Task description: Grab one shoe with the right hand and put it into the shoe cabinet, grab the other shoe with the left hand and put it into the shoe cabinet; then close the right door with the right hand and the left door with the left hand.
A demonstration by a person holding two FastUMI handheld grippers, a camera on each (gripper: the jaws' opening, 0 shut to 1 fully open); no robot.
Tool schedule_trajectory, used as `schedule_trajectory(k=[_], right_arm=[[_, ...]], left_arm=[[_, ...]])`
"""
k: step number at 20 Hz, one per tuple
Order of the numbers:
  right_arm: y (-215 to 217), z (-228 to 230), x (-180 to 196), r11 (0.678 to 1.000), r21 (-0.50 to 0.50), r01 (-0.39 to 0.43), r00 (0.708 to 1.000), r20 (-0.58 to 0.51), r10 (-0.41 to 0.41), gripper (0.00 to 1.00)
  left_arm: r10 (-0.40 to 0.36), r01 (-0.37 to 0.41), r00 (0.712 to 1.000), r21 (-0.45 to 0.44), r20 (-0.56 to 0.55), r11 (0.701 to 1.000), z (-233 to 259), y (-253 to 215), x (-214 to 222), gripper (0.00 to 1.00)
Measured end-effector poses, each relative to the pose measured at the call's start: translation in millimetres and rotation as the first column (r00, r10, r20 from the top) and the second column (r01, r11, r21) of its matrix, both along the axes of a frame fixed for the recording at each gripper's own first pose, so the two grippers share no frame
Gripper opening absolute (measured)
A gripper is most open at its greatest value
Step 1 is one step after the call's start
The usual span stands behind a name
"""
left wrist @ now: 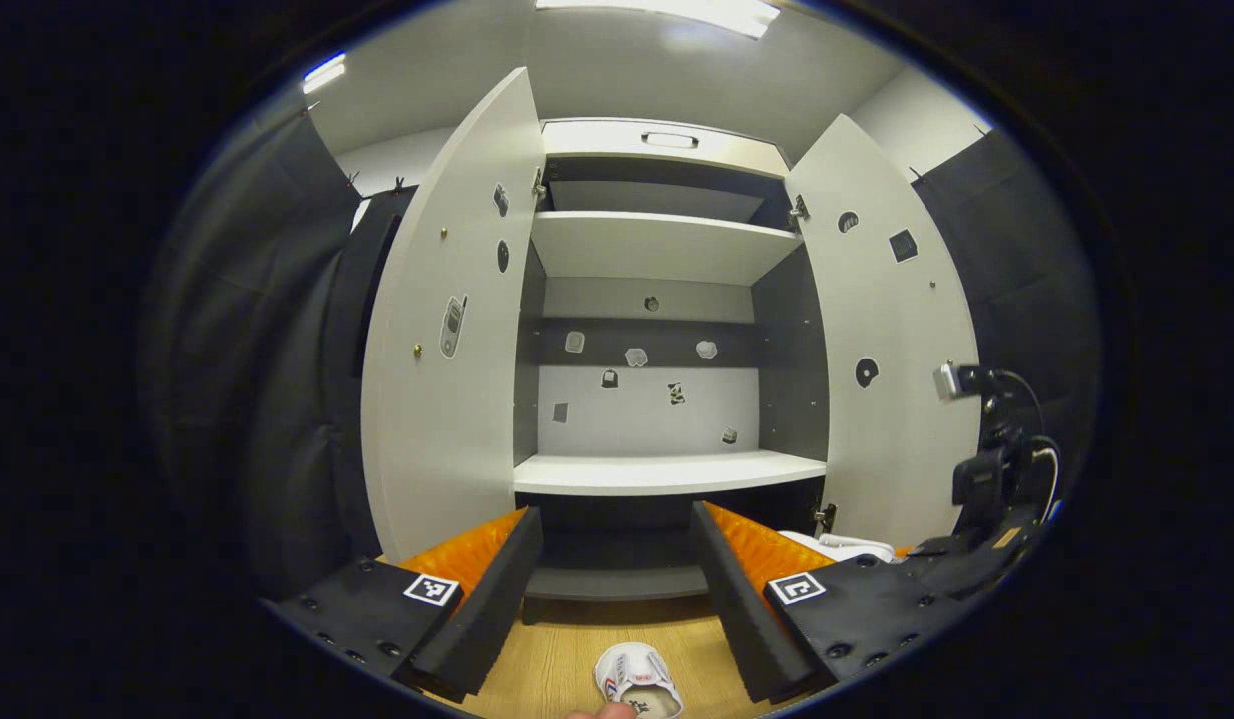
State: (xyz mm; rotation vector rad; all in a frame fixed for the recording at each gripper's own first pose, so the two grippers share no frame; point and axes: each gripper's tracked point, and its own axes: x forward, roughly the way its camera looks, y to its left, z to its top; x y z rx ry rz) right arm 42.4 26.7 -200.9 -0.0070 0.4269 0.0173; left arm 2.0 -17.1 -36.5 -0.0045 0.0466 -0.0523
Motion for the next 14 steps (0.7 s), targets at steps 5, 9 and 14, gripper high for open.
schedule_trajectory(k=[5, 9, 14], right_arm=[[-5, 64, -16, 1.000, -0.018, -0.016, 0.994, 0.110, 0.018, 0.00], [4, 101, 8, 0.999, -0.018, -0.038, 0.982, 0.185, 0.041, 0.00], [15, 131, 115, 0.995, -0.100, -0.032, 0.973, 0.224, 0.054, 0.00]], left_arm=[[-0.010, 0.010, 1.000, 0.005, 0.017, 1.000, 1, -1, -1, 0.94], [-0.011, 0.011, 1.000, 0.009, 0.018, 1.000, 2, -1, -4, 0.96], [0.006, -0.006, 1.000, 0.021, 0.026, 1.000, 6, 6, -8, 0.96]])
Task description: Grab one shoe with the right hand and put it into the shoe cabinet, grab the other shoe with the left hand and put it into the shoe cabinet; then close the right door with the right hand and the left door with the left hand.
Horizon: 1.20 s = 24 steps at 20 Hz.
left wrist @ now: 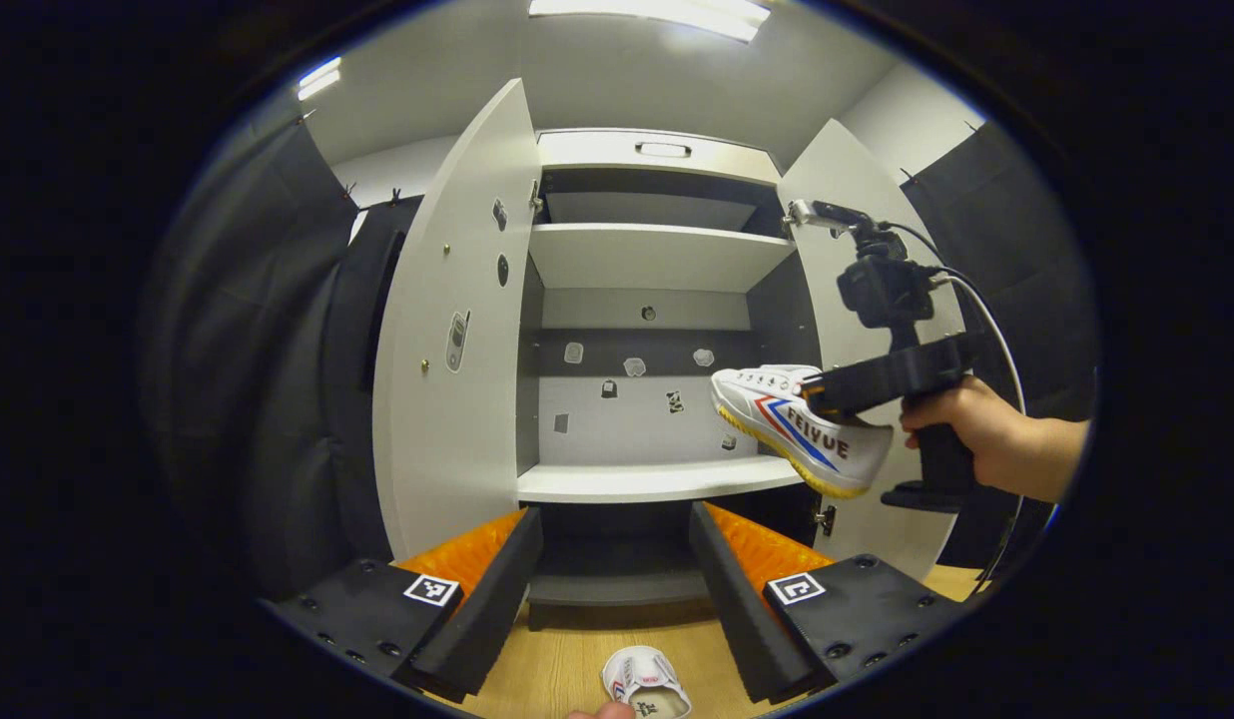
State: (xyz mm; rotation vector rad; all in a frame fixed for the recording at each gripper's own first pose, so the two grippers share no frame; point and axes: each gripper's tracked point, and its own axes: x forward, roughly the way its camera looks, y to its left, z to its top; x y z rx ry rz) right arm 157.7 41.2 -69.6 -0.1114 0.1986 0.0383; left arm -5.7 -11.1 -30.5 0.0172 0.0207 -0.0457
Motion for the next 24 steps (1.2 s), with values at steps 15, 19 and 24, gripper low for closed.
schedule_trajectory(k=[15, 19, 24], right_arm=[[-15, -105, 159, 0.981, -0.100, 0.165, 0.938, -0.292, -0.188, 0.00], [-18, -121, 166, 0.978, -0.100, 0.182, 0.917, -0.343, -0.205, 0.01], [-21, -135, 167, 0.975, -0.035, 0.218, 0.884, -0.416, -0.213, 0.03]], left_arm=[[0.050, -0.050, 0.998, 0.000, -0.032, 0.999, -11, 21, 3, 0.99], [0.053, -0.053, 0.998, -0.003, -0.039, 0.999, -15, 23, 4, 0.96], [0.049, -0.049, 0.998, -0.004, -0.036, 0.999, -16, 23, 6, 0.96]])
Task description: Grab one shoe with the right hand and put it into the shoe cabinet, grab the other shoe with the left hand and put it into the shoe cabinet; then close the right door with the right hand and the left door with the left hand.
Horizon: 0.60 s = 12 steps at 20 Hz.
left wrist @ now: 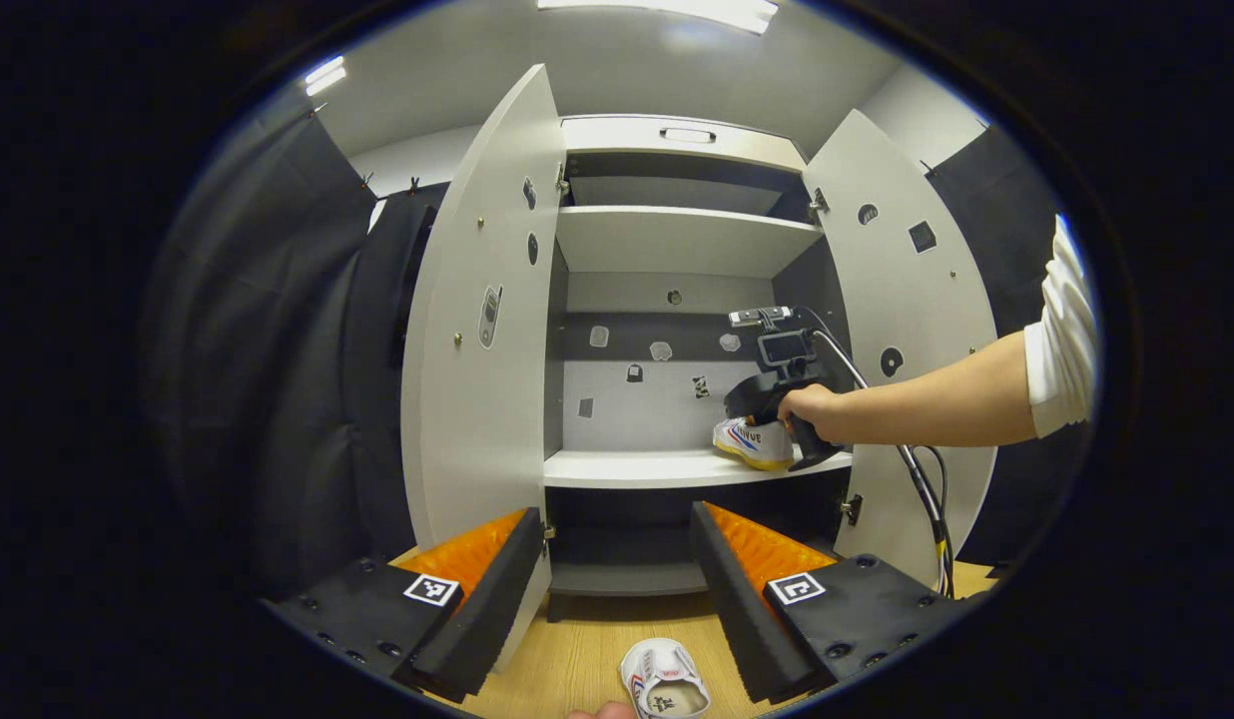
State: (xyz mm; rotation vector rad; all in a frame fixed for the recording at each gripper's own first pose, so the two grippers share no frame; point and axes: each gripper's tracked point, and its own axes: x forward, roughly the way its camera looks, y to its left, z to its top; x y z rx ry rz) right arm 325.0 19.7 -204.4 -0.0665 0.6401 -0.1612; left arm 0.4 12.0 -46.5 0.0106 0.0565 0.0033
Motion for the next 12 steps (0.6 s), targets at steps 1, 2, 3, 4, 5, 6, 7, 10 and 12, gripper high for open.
schedule_trajectory(k=[1, 2, 3, 4, 5, 6, 7, 10, 12], right_arm=[[2, 0, 0, 1.000, 0.009, -0.003, 1.000, -0.001, 0.003, 0.05], [5, 1, -2, 1.000, 0.013, -0.010, 1.000, 0.000, 0.010, 0.12], [6, 4, -1, 1.000, 0.008, -0.021, 1.000, 0.011, 0.021, 0.15], [9, 8, -1, 0.999, 0.004, -0.036, 0.999, 0.020, 0.036, 0.19], [10, 11, -5, 0.999, 0.001, -0.045, 0.999, 0.024, 0.045, 0.21], [10, 14, -9, 0.998, 0.000, -0.055, 0.998, 0.023, 0.055, 0.23], [9, 18, -12, 0.998, -0.006, -0.065, 0.998, 0.025, 0.065, 0.24], [6, 32, -22, 0.996, -0.009, -0.089, 0.995, 0.049, 0.090, 0.46], [7, 46, -32, 0.994, 0.012, -0.112, 0.991, 0.079, 0.110, 0.55]], left_arm=[[0.000, 0.000, 1.000, -0.001, -0.001, 1.000, 0, 0, 0, 0.96], [0.000, 0.000, 1.000, -0.001, -0.003, 1.000, -2, 0, 0, 0.96], [0.001, -0.001, 1.000, 0.000, -0.004, 1.000, -2, 1, 0, 0.96], [0.003, -0.003, 1.000, -0.001, -0.005, 1.000, -3, 2, 1, 0.96], [0.003, -0.003, 1.000, -0.002, -0.005, 1.000, -3, 3, 0, 0.96], [0.004, -0.004, 1.000, -0.003, -0.004, 1.000, -3, 3, 0, 0.97], [0.002, -0.002, 1.000, -0.005, -0.003, 1.000, -3, 3, 0, 0.99], [-0.006, 0.006, 1.000, -0.012, -0.002, 1.000, -4, 1, 1, 0.96], [-0.016, 0.016, 1.000, -0.018, -0.002, 1.000, -4, -3, 1, 0.96]])
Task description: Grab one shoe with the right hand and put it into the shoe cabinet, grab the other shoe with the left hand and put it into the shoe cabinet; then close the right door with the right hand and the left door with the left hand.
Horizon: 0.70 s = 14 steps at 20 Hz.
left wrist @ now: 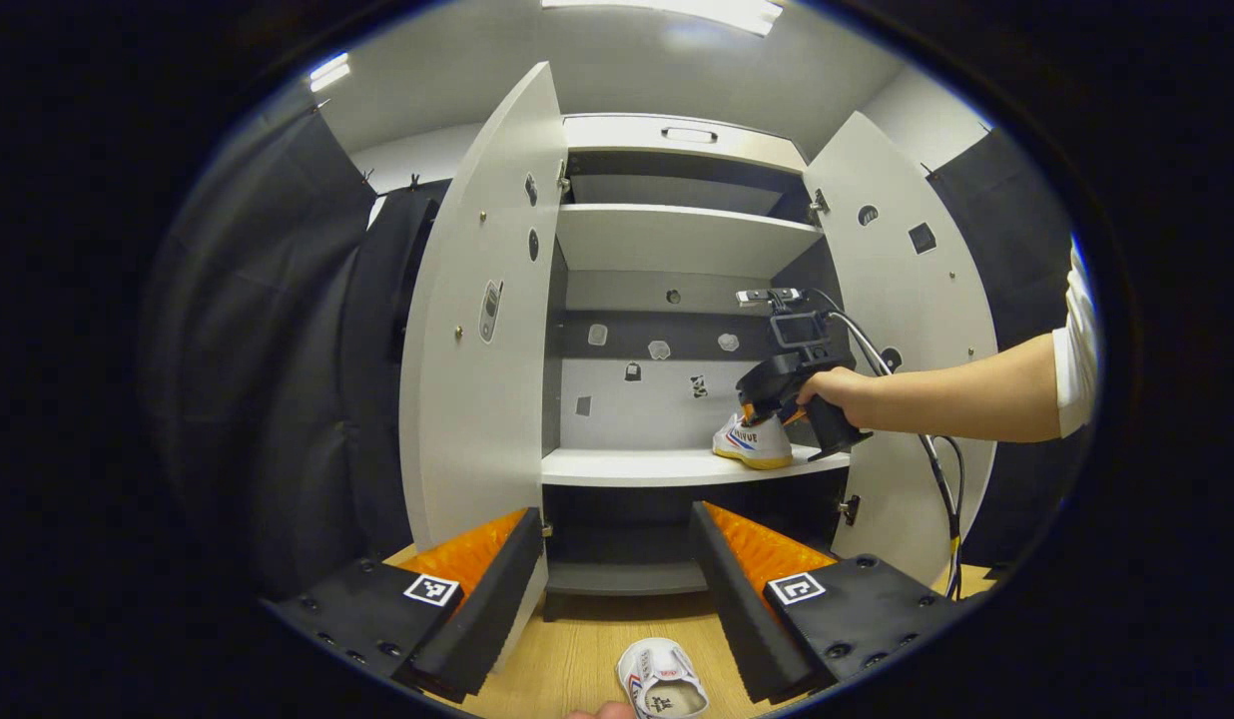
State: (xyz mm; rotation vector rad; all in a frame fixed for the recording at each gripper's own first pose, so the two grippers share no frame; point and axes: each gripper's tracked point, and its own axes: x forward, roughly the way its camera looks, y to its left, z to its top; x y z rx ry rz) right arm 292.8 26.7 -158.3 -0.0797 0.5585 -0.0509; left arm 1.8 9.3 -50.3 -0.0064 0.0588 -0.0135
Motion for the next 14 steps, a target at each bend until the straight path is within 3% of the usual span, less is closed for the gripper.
schedule_trajectory(k=[5, 12, 14], right_arm=[[-1, 62, -21, 0.999, 0.018, -0.038, 0.989, 0.143, 0.035, 0.60], [12, 130, -92, 0.989, 0.054, -0.135, 0.943, 0.314, 0.111, 0.88], [10, 142, -117, 0.988, 0.054, -0.148, 0.927, 0.354, 0.119, 0.91]], left_arm=[[-0.032, 0.032, 0.999, -0.004, 0.013, 0.999, 6, -12, 1, 0.99], [-0.056, 0.057, 0.998, -0.025, 0.009, 0.998, 7, -24, 1, 0.97], [-0.055, 0.055, 0.998, -0.031, 0.008, 0.998, 7, -25, 1, 0.96]])
